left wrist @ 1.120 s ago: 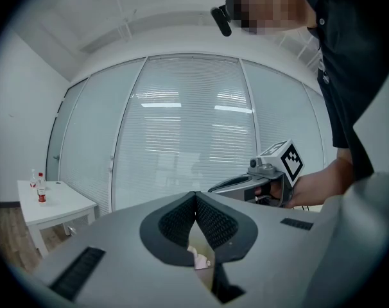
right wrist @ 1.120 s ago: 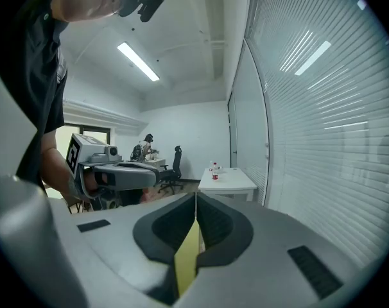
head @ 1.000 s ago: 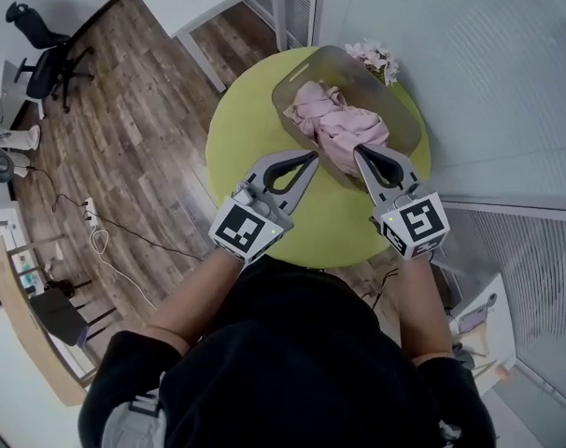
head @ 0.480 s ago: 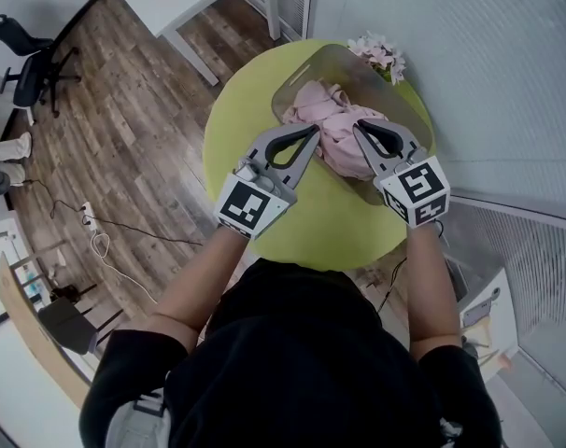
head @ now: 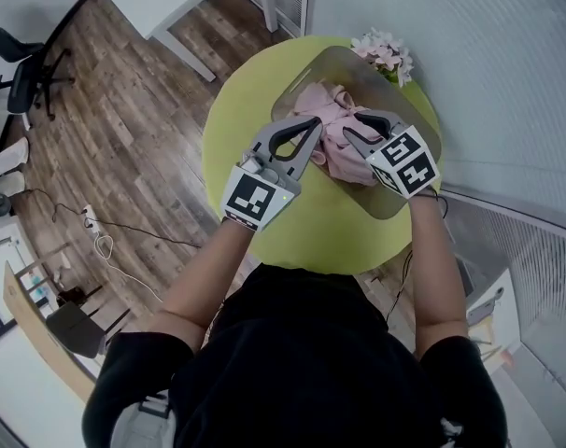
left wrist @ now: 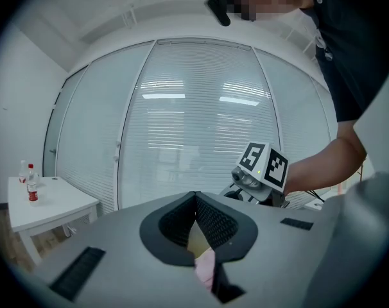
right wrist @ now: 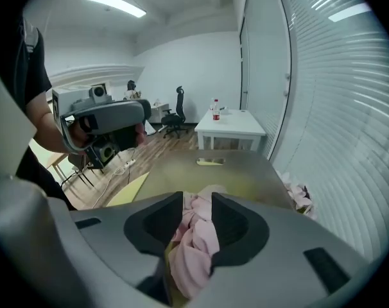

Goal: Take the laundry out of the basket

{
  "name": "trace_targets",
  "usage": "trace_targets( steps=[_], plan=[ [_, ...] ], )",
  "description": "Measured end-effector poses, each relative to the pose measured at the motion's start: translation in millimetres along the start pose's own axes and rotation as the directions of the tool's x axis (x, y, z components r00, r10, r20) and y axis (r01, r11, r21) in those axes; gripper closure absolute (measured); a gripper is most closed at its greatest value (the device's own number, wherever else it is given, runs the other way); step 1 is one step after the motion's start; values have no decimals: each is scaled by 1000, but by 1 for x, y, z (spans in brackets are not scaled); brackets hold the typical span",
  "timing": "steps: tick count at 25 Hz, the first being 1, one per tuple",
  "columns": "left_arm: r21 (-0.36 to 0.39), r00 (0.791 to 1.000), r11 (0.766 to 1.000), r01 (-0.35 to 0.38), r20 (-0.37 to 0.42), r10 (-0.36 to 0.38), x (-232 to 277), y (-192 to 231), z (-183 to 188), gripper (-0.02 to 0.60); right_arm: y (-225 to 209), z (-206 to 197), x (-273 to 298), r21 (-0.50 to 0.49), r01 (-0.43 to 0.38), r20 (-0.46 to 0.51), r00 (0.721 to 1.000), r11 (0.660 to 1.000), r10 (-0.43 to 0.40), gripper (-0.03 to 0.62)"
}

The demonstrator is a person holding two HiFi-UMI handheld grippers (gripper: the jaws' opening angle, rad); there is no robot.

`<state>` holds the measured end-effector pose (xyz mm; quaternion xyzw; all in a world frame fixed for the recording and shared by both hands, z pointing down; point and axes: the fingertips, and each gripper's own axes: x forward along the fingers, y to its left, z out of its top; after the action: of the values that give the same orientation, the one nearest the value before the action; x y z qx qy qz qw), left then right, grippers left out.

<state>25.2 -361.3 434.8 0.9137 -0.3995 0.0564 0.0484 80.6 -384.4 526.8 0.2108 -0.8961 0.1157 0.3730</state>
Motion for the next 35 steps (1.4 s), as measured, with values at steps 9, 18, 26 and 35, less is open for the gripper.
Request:
trace_targets(
  steps=[9,18,26,35],
  plan=[
    [-21,1000,1000,-3,17,3,26,23,-13,578,-11,-45,62,-13,-86,-220,972,996,81,363],
    [-35,1000,999,-6,25,7,44,38,-18,578,-18,-86,115,24,-128,-349,928,991,128,222],
    [-27,1000,1000,-5,24,6,54,44,-22,578,-22,-112,152,18,-148,-420,896,989,142,157],
    [-56,999,998,-21,32,23,60,50,-30,578,-25,-139,186,-8,-162,-480,866,987,138,117]
  ],
)
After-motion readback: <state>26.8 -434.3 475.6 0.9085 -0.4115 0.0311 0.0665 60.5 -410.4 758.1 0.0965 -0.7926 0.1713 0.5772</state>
